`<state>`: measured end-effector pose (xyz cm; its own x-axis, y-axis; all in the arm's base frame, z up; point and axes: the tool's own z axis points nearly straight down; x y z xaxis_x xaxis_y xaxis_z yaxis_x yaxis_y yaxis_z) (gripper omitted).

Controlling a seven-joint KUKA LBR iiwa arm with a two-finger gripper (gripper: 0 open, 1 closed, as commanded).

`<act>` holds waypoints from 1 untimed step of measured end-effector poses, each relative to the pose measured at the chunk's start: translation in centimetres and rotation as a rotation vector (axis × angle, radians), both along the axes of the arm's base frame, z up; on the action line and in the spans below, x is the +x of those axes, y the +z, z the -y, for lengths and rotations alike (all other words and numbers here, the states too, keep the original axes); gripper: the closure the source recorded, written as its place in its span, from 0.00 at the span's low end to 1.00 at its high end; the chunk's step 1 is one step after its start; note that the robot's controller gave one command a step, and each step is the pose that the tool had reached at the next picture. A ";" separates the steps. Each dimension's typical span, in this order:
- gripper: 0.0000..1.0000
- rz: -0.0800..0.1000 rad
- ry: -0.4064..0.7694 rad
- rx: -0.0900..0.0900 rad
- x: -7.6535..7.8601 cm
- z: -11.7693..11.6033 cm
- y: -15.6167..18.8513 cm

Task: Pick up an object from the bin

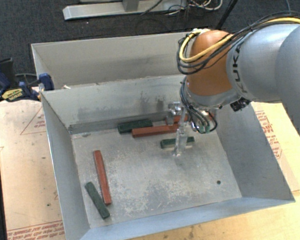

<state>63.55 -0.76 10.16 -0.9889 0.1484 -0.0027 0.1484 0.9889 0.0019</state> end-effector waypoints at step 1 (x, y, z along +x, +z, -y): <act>0.00 -0.003 -0.141 0.000 -1.6 -0.7 0.2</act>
Offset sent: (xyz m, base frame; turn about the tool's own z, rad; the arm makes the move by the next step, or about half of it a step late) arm -0.0162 0.0062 0.0022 0.1427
